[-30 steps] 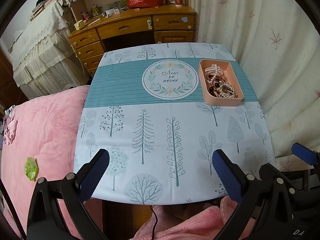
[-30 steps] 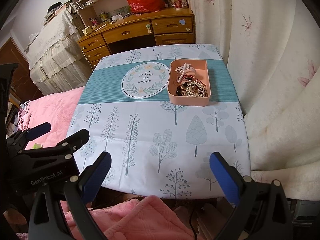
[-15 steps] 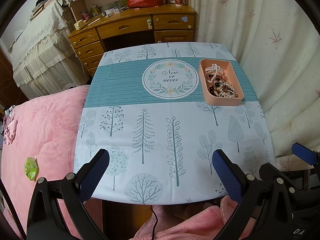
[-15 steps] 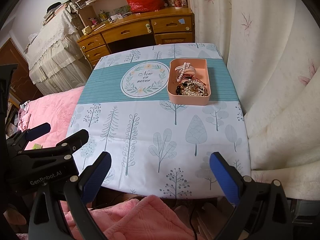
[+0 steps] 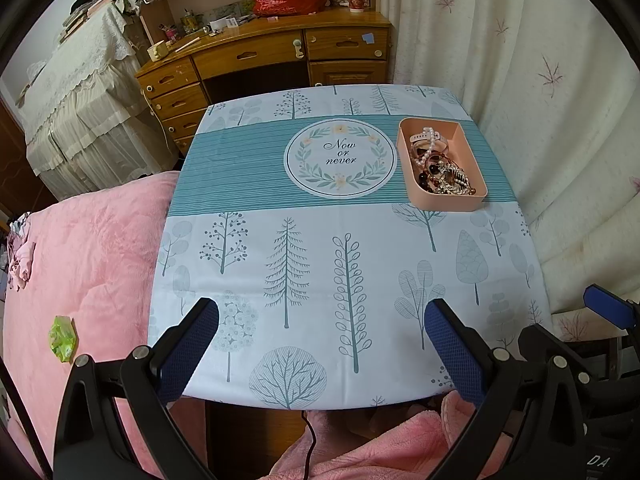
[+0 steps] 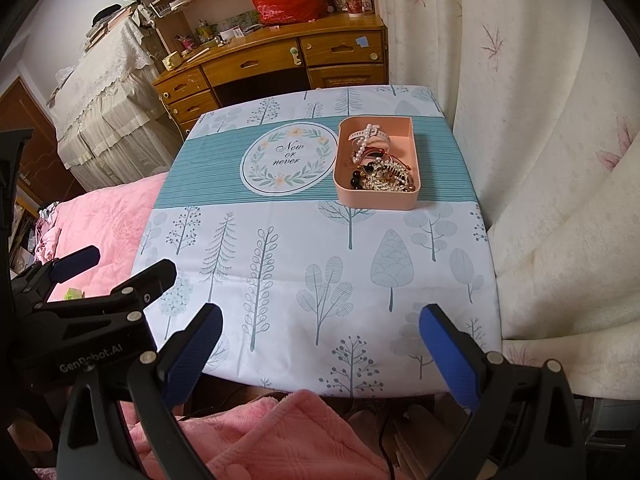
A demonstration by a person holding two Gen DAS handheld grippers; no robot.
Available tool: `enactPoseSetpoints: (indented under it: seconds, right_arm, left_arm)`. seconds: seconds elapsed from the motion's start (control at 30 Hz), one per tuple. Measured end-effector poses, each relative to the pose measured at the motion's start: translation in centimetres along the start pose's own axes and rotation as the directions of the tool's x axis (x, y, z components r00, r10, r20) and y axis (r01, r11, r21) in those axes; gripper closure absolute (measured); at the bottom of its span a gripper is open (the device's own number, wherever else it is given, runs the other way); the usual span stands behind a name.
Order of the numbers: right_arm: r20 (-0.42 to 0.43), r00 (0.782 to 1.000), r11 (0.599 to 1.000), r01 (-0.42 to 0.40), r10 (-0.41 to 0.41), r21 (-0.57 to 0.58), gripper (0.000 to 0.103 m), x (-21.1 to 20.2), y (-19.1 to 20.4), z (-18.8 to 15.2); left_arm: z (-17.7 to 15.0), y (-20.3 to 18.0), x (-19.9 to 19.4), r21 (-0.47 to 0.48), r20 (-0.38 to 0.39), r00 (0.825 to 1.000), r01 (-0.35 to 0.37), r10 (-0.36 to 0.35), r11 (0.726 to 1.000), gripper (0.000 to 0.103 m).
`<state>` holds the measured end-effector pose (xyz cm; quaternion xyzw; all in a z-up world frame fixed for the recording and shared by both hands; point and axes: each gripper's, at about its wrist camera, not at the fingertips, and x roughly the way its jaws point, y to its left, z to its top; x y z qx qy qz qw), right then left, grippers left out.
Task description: Organize jewelry
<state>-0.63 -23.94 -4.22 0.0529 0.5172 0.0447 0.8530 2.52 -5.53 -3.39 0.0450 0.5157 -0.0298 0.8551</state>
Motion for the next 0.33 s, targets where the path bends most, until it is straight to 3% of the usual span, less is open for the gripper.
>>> enactPoseSetpoints:
  seconds: [0.33]
  right_arm:
    - [-0.007,1.000,1.000,0.000,0.000,0.006,0.004,0.28,-0.55,-0.67]
  left_arm:
    - [0.00,-0.01,0.00,0.000,0.000,1.000,0.000,0.000,1.000,0.001]
